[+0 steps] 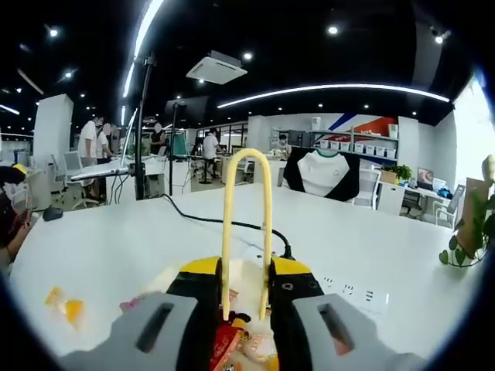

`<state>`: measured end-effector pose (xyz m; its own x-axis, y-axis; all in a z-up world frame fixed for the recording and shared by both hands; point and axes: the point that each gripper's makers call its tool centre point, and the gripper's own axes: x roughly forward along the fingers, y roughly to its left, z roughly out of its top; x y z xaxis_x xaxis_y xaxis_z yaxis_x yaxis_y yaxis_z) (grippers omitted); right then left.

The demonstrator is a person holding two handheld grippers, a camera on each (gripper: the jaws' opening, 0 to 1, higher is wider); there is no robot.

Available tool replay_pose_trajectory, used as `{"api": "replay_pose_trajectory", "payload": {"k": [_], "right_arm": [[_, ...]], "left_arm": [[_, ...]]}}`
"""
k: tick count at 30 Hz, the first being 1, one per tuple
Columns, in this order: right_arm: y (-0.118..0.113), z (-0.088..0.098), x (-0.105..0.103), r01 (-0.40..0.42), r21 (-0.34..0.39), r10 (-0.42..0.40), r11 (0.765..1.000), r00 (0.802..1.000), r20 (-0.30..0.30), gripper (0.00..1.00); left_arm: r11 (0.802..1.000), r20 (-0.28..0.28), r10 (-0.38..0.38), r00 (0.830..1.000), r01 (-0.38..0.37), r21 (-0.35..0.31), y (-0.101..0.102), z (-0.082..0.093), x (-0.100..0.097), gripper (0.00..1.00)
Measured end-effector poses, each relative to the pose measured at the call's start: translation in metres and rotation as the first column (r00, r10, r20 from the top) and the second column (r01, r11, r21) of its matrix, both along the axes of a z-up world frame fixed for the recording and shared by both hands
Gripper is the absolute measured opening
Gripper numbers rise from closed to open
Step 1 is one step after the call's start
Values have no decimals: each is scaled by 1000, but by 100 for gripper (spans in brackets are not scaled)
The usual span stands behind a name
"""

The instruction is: Place the target food into the container with the food tongs after gripping and lifting it, then release it inside without dropping or visibly crushing the food.

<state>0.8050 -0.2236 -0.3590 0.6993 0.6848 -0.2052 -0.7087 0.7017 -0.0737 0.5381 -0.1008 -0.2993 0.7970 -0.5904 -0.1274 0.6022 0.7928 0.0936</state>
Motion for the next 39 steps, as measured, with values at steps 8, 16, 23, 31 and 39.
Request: {"api": "replay_pose_trajectory", "payload": {"k": [8, 16, 23, 31, 39], "right_arm": [[22, 23, -37, -69, 39, 67, 997, 996, 51, 20], [40, 26, -68, -112, 32, 110, 993, 991, 73, 21], [46, 24, -92, -120, 50, 115, 992, 990, 82, 21], [61, 17, -128, -161, 88, 155, 983, 986, 64, 22], [77, 29, -156, -212, 137, 202, 968, 976, 87, 23]], "left_arm": [[1000, -4, -9, 1000, 9, 0, -3, -2, -1, 89], [1000, 1, -17, 1000, 17, -1, -6, -2, -5, 89], [1000, 8, -29, 1000, 29, 12, -7, -1, -9, 89], [999, 6, -33, 999, 33, 7, -8, -1, -13, 89], [999, 17, -40, 999, 40, 6, -11, 4, -17, 89]]}}
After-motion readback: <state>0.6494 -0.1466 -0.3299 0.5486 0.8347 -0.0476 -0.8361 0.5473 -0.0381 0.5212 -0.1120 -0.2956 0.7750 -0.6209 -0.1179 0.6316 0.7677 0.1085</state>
